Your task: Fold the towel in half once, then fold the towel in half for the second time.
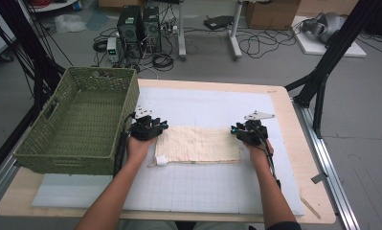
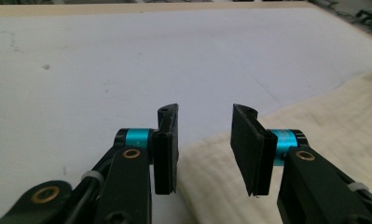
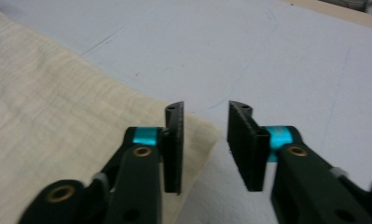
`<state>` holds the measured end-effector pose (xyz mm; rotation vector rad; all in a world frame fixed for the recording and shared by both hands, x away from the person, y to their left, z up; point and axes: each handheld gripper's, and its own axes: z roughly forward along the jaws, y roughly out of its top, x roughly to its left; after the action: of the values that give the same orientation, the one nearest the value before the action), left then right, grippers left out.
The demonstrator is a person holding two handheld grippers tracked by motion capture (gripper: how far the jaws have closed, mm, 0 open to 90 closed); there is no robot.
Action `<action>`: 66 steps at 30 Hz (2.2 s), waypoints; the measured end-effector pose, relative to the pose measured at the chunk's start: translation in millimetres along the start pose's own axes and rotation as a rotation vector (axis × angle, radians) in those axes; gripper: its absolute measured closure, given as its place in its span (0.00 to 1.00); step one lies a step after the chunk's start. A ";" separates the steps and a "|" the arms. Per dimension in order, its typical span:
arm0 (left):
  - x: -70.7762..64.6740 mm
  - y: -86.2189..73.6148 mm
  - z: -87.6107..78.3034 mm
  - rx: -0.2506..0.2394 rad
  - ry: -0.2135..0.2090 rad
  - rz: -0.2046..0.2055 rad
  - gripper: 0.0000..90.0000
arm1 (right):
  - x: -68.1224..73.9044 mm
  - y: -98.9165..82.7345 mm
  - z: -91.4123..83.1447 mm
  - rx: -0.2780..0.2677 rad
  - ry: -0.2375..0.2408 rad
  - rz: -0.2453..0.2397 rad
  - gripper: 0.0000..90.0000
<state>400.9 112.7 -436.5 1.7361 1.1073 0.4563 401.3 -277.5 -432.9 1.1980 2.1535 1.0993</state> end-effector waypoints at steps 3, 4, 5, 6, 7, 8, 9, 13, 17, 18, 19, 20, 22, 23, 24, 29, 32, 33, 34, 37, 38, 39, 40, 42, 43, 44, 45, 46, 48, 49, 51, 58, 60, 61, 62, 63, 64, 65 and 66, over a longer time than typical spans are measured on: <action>-5.4 3.3 -6.2 -0.012 -0.041 0.015 0.56 | -0.9 0.7 -8.9 -0.011 -0.002 0.004 0.60; -7.4 4.4 -8.4 -0.019 -0.053 0.024 0.54 | -0.6 1.3 -11.9 -0.020 0.000 -0.002 0.58; -9.0 5.5 -10.4 -0.023 -0.070 0.022 0.52 | -0.1 1.7 -15.3 -0.025 0.001 -0.006 0.55; -11.1 6.4 -12.0 -0.025 -0.083 0.013 0.49 | 0.5 2.0 -18.6 -0.035 0.005 -0.001 0.52; -12.6 7.4 -14.3 -0.022 -0.098 0.019 0.44 | 0.9 2.0 -27.0 -0.055 0.018 0.010 0.48; -13.9 7.9 -15.9 -0.022 -0.109 0.021 0.44 | 0.9 2.0 -27.0 -0.055 0.018 0.010 0.48; -14.6 8.4 -17.2 -0.022 -0.120 0.019 0.39 | 1.1 1.2 -32.9 -0.072 0.033 0.015 0.44; -18.7 9.2 -22.0 -0.040 -0.188 0.016 0.34 | 1.8 -1.2 -41.3 -0.087 0.031 0.010 0.38; -22.6 6.4 -25.2 -0.046 -0.201 0.030 0.27 | 3.5 -6.2 -50.1 -0.081 0.040 -0.002 0.33; -23.3 5.1 -26.5 -0.045 -0.199 0.035 0.25 | 4.3 -7.7 -51.9 -0.082 0.044 -0.007 0.32; -24.0 4.2 -27.5 -0.048 -0.200 0.035 0.24 | 5.5 -9.3 -54.4 -0.089 0.043 -0.008 0.30; -24.4 3.1 -29.1 -0.050 -0.201 0.042 0.23 | 6.2 -10.4 -56.0 -0.090 0.041 -0.011 0.27; -25.4 -0.1 -33.3 -0.068 -0.209 0.052 0.23 | 8.6 -13.7 -60.4 -0.097 0.044 -0.006 0.22; -25.6 -2.0 -35.4 -0.074 -0.205 0.054 0.23 | 9.3 -15.8 -62.9 -0.101 0.049 -0.008 0.22; -25.6 -3.5 -37.0 -0.076 -0.199 0.055 0.23 | 10.5 -18.1 -65.2 -0.105 0.059 -0.008 0.20; -26.6 -6.8 -42.4 -0.082 -0.192 0.055 0.23 | 18.3 -30.2 -74.7 -0.094 0.038 -0.065 0.18; -27.0 -9.9 -44.4 -0.077 -0.190 0.060 0.24 | 20.6 -31.2 -78.8 -0.105 0.028 -0.073 0.13; -26.9 -11.1 -45.1 -0.078 -0.186 0.056 0.24 | 21.5 -30.6 -80.6 -0.121 0.034 -0.058 0.13; -26.7 -11.4 -45.6 -0.068 -0.187 0.057 0.24 | 21.5 -30.6 -80.6 -0.121 0.034 -0.058 0.13; -27.3 -11.3 -45.8 -0.071 -0.190 0.059 0.24 | 22.3 -28.8 -79.0 -0.130 0.039 -0.051 0.13; -27.1 -11.3 -45.8 -0.074 -0.189 0.060 0.24 | 22.0 -28.4 -77.8 -0.128 0.041 -0.056 0.13; -27.0 -11.3 -45.6 -0.074 -0.189 0.059 0.24 | 21.8 -28.3 -76.0 -0.119 0.037 -0.058 0.13; -27.2 -11.4 -45.5 -0.074 -0.188 0.060 0.24 | 21.8 -28.5 -75.4 -0.116 0.036 -0.058 0.13; -27.4 -11.3 -45.7 -0.072 -0.187 0.062 0.24 | 22.0 -29.1 -75.2 -0.113 0.037 -0.059 0.13; -27.2 -11.2 -46.1 -0.074 -0.183 0.062 0.24 | 22.7 -29.6 -75.5 -0.111 0.040 -0.055 0.13; -27.0 -11.1 -46.2 -0.074 -0.182 0.061 0.24 | 22.9 -29.6 -75.6 -0.113 0.041 -0.058 0.13; -27.1 -11.2 -46.0 -0.077 -0.180 0.058 0.24 | 22.9 -29.6 -75.6 -0.113 0.041 -0.058 0.13; -26.8 -11.2 -45.4 -0.078 -0.180 0.059 0.24 | 22.8 -29.6 -75.8 -0.115 0.042 -0.057 0.13; -26.5 -11.3 -44.9 -0.078 -0.178 0.060 0.24 | 20.7 -29.8 -75.8 -0.118 0.041 -0.044 0.13; -26.4 -11.4 -44.8 -0.077 -0.177 0.059 0.24 | 20.7 -29.8 -75.8 -0.118 0.041 -0.044 0.13; -26.3 -11.4 -44.6 -0.074 -0.173 0.057 0.24 | 19.5 -30.1 -75.4 -0.115 0.039 -0.039 0.13; -24.3 -12.0 -42.2 -0.058 -0.138 0.048 0.26 | 20.6 -30.4 -72.4 -0.100 0.042 -0.046 0.13; -24.1 -11.6 -40.9 -0.065 -0.135 0.048 0.28 | 20.3 -30.5 -71.3 -0.097 0.044 -0.051 0.13; -23.8 -10.9 -39.4 -0.065 -0.128 0.051 0.28 | 20.3 -30.5 -71.3 -0.097 0.044 -0.051 0.13; -23.2 -10.2 -37.7 -0.059 -0.117 0.051 0.28 | 19.7 -30.9 -70.8 -0.091 0.044 -0.054 0.13; -21.9 -9.7 -35.9 -0.052 -0.108 0.050 0.29 | 20.0 -31.4 -71.2 -0.090 0.047 -0.049 0.13; -20.8 -9.7 -33.9 -0.053 -0.093 0.045 0.29 | 20.3 -31.9 -71.5 -0.090 0.050 -0.046 0.13; -19.7 -9.1 -31.5 -0.047 -0.074 0.041 0.29 | 20.3 -31.9 -71.5 -0.090 0.050 -0.046 0.13; -18.5 -8.5 -29.3 -0.038 -0.066 0.036 0.29 | 20.2 -32.1 -71.5 -0.093 0.048 -0.050 0.13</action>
<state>366.3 113.6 -427.7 1.7275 1.0158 0.4361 325.6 -300.8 -416.8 1.0807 2.1310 1.2040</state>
